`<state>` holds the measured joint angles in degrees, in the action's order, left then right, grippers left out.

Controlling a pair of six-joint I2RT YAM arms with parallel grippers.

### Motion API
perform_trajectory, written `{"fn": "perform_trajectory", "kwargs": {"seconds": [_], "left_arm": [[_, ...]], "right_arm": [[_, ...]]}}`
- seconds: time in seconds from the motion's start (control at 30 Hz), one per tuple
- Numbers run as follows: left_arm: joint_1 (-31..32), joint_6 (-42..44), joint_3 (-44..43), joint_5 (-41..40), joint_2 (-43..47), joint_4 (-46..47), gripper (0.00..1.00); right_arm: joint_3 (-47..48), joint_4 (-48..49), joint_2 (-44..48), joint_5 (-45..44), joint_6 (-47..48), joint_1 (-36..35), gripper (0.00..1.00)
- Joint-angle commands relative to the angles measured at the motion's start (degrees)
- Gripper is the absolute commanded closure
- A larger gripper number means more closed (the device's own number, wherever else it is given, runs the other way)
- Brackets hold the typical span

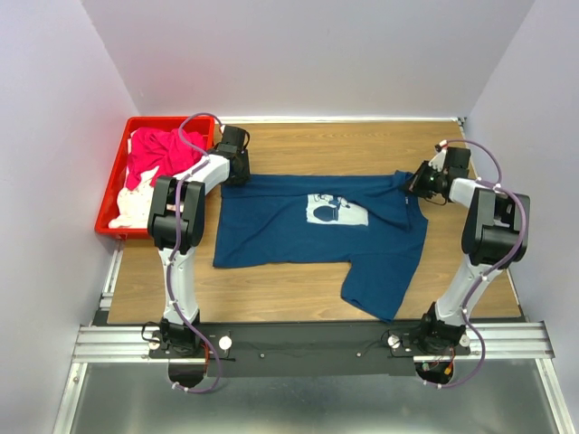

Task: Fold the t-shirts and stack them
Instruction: Fold the tshirt

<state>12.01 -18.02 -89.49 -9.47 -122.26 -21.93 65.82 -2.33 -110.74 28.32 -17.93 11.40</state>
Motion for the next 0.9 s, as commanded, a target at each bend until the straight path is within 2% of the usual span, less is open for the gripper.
{"fn": "perform_trajectory", "kwargs": {"seconds": [0.0,0.1,0.27,0.43,0.6,0.77,0.8,0.87], "left_arm": [[-0.32,0.36,1.69,-0.37,-1.32,-2.59,0.42],[-0.32,0.53,1.60,-0.72,-1.32,-2.76,0.42],[-0.32,0.62,1.60,-1.42,-1.32,-3.20,0.42],[-0.32,0.62,1.52,-1.07,-1.49,-3.20,0.42],[-0.32,0.71,1.78,-1.07,-1.67,-3.20,0.42],[-0.32,0.80,1.95,-1.60,-0.79,-2.94,0.37],[-0.23,0.71,2.04,-1.60,-0.27,-2.59,0.36],[-0.15,0.62,2.48,-1.51,0.26,-2.15,0.36]], "right_arm": [[-3.76,1.19,7.97,-10.87,-0.96,0.03,0.99],[-5.17,-0.82,11.50,-16.51,-2.89,0.38,0.99],[-6.58,-5.31,12.65,-19.79,-6.50,0.47,0.99],[-8.17,-7.60,10.54,-21.90,-8.61,0.47,0.99],[-7.20,-8.31,4.48,-21.37,-9.14,0.47,0.97],[-4.83,-8.92,3.86,-21.46,-7.64,0.47,0.87],[-4.30,-9.88,4.39,-20.50,-7.38,0.47,0.82],[-3.07,-10.59,5.26,-19.44,-6.42,0.47,0.77]]}}
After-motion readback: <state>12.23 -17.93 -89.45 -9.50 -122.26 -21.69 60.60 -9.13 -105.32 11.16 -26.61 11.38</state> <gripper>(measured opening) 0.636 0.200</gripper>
